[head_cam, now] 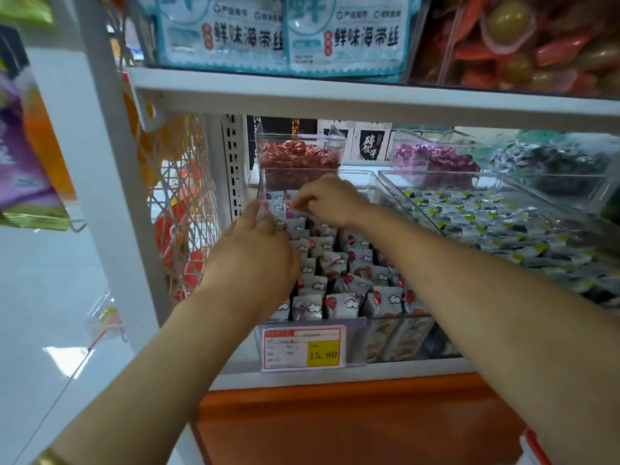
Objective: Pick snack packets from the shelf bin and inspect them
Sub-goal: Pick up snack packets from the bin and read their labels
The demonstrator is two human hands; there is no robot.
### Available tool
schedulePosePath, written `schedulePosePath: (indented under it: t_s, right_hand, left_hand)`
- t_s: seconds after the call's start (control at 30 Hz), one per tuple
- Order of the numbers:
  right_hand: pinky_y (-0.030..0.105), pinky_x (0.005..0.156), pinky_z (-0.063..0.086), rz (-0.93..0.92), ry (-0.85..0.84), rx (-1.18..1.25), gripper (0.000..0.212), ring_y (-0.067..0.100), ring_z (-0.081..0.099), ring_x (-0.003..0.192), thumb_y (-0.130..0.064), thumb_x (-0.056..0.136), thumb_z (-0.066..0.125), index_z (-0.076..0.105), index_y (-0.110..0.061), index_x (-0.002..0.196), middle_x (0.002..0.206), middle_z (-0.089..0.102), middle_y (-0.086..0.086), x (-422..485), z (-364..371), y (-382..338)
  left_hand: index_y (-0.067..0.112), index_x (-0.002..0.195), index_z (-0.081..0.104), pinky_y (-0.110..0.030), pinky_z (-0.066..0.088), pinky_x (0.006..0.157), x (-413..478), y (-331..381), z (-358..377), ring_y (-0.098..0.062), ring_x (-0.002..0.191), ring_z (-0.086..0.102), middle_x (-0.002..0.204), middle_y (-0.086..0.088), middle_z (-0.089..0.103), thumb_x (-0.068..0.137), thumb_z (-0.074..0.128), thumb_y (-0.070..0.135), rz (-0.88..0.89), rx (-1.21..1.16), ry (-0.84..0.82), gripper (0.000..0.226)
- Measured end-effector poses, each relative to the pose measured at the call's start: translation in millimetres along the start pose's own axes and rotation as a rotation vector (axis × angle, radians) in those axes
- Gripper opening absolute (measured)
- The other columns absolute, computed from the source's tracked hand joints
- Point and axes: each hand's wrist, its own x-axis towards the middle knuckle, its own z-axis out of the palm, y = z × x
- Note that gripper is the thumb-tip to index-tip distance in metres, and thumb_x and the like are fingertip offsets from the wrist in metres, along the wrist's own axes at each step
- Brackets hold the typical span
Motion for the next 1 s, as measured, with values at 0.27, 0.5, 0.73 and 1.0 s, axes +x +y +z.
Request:
schedulePosePath:
  t_s: [0.27,0.5,0.73,1.0]
  right_hand:
    - [0.041,0.102,0.041,0.059,0.044,-0.213,0.015,0.028,0.054,0.116,-0.015,0.09,0.056,0.069,-0.013,0.096,0.119,0.063,0.011,42,8,4]
    - [0.039,0.09,0.044,0.007,0.105,-0.248,0.01,0.023,0.048,0.111,-0.021,0.085,0.065,0.057,-0.022,0.078,0.103,0.061,0.003,43,13,-2]
    - [0.031,0.073,0.048,0.021,0.428,0.236,0.009,0.019,0.055,0.086,-0.016,0.094,0.053,0.054,-0.007,0.093,0.094,0.057,0.006,-9,-22,-14]
    - [0.026,0.054,0.056,0.175,0.607,0.927,0.013,0.015,0.065,0.056,-0.005,0.094,0.051,0.05,-0.008,0.082,0.081,0.061,0.008,-122,-36,-13]
  left_hand:
    - [0.009,0.112,0.059,-0.045,0.007,0.117,-2,1,0,-0.034,0.129,0.036,0.123,-0.014,0.056,0.097,0.011,0.031,0.083,0.039,0.056,0.054]
    - [0.013,0.103,0.064,-0.041,0.001,0.118,-4,2,3,-0.023,0.111,0.051,0.106,-0.006,0.063,0.098,0.021,0.027,0.1,-0.012,0.208,0.046]
    - [0.005,0.118,0.059,-0.037,0.005,0.116,0,1,10,-0.027,0.129,0.037,0.129,-0.012,0.055,0.097,0.034,0.021,0.025,-0.282,0.308,0.036]
    - [0.014,0.134,0.048,-0.026,0.015,0.104,-11,5,-12,-0.024,0.131,0.031,0.139,-0.004,0.047,0.093,0.047,0.034,-0.131,-0.571,0.566,0.045]
